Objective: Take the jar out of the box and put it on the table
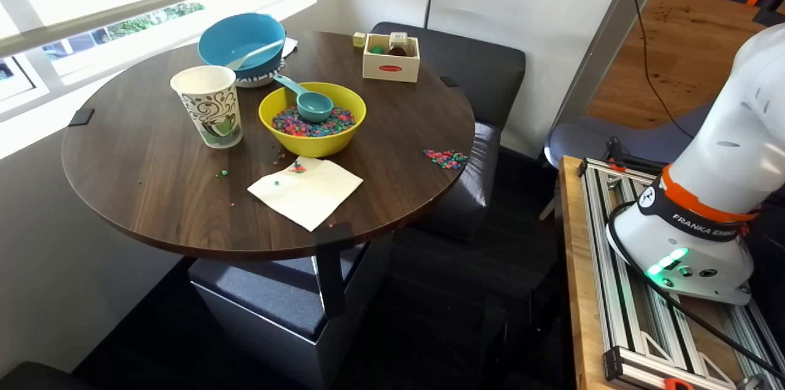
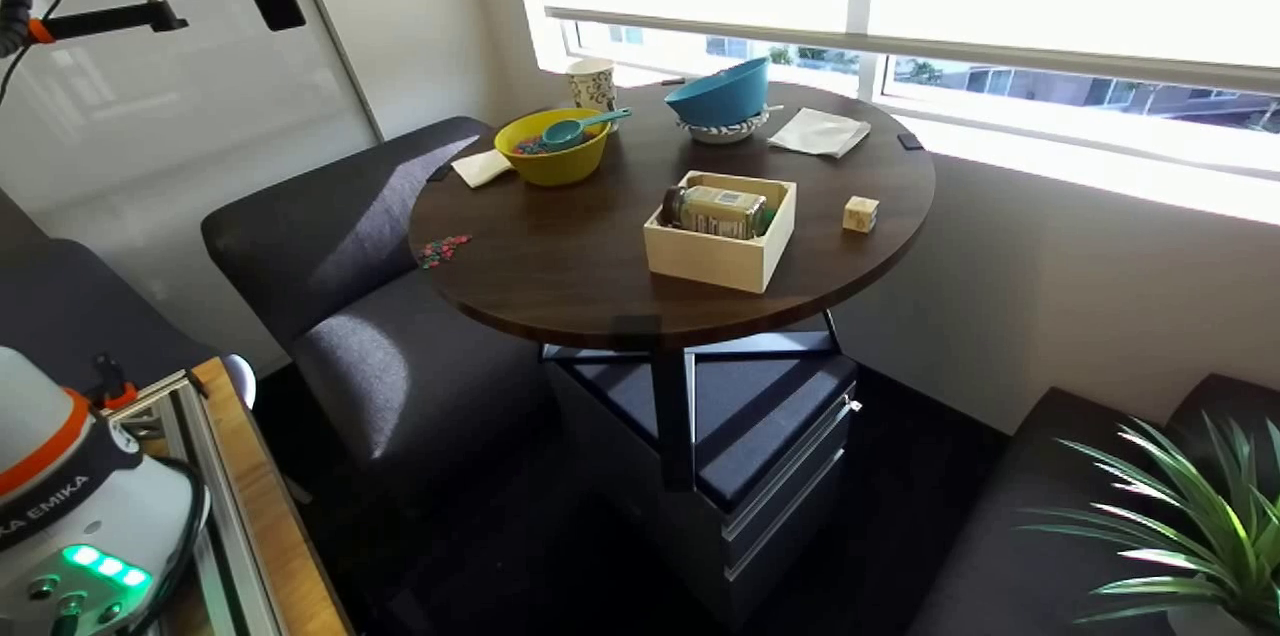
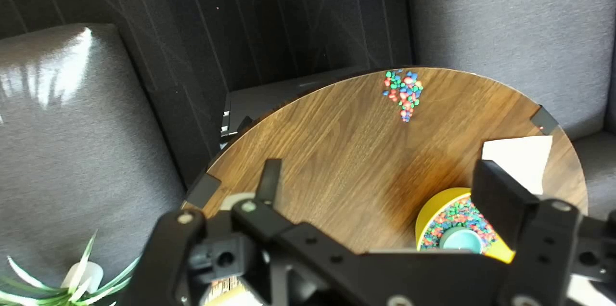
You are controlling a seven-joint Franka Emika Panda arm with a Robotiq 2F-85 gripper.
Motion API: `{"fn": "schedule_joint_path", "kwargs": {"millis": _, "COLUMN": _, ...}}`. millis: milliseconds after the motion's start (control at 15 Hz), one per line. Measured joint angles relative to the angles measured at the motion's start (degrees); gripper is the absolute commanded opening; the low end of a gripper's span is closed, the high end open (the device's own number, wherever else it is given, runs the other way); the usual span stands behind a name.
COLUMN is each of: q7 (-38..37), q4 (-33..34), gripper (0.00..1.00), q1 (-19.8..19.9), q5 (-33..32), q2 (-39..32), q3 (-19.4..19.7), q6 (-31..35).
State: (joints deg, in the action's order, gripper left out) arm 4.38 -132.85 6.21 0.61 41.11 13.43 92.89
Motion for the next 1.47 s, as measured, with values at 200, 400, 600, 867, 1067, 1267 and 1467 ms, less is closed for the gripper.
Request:
{"fn": "schedule_joint_path", "kwargs": {"millis": 200, "q7": -1.56, "q4": 0.01, "gripper": 1.0, "q1": 0.36, "q5": 0.01, "q2": -0.05, "q3": -0.31, "q6": 0.32}}
{"fn": "schedule_joint_path", "kwargs": {"millis": 400, "q7": -10.3, "q4": 0.61, "gripper": 1.0, "q1": 2.28, "q5": 0.74, "q2": -1.56, "q3": -2.49, "q6": 3.44}}
{"fn": "schedule_joint_path", "kwargs": {"millis": 600, "q7": -18.8, "q4": 3.39, "gripper": 1.0, "q1": 3.6, "q5": 1.4, "q2": -6.78, "q3": -4.28, "q6": 7.41}}
{"fn": "schedule_joint_path", "kwargs": {"millis": 867, "q7": -30.51, "q4": 8.83, "gripper": 1.0, "q1": 4.91, "q5": 2.05, "q2": -16.93, "q3": -6.59, "q6": 11.9}}
{"fn": "schedule_joint_path", "kwargs": {"millis": 1067, "q7": -36.22, "q4": 12.23, "gripper": 1.0, "q1": 5.75, "q5": 2.05, "q2": -21.56, "q3": -7.43, "q6": 11.95}}
{"fn": "schedule_joint_path", "kwargs": {"millis": 1267, "q7": -36.95, "q4": 12.92, "gripper": 1.0, "q1": 5.94, "q5": 2.05, "q2": -21.99, "q3": -7.44, "q6": 11.92}}
{"fn": "schedule_joint_path", "kwargs": {"millis": 1467, "q7": -37.51, "q4": 12.92, "gripper": 1.0, "q1": 6.0, "q5": 2.02, "q2": -22.38, "q3": -7.43, "q6": 14.23}}
